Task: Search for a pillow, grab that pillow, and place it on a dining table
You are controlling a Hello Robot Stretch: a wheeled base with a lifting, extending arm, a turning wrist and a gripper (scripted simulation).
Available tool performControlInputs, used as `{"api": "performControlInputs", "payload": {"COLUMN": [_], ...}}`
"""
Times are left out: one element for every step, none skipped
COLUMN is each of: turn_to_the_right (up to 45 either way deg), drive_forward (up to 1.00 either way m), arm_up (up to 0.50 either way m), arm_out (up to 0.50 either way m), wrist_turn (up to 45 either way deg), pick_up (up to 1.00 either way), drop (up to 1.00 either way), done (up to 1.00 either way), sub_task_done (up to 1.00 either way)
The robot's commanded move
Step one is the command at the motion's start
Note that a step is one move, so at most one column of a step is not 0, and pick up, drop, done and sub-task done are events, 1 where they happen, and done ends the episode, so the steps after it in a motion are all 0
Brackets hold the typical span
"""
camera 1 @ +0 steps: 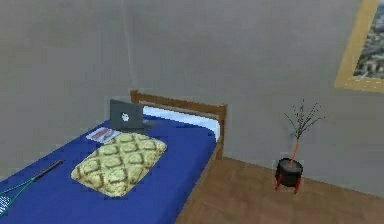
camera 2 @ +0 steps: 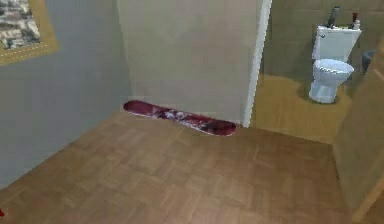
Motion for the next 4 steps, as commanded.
{"api": "performControlInputs", "payload": {"turn_to_the_right": [3.0,0.0,-45.0,-45.0], "drive_forward": [0.0,0.45,0.0,0.0], "arm_up": [0.0,0.0,0.0,0.0], "arm_out": [0.0,0.0,0.0,0.0], "wrist_turn": [0.0,0.0,0.0,0.0], "pick_up": [0.0,0.0,0.0,0.0], "drop": [0.0,0.0,0.0,0.0], "done": [0.0,0.0,0.0,0.0], "sub_task_done": [0.0,0.0,0.0,0.0]}}
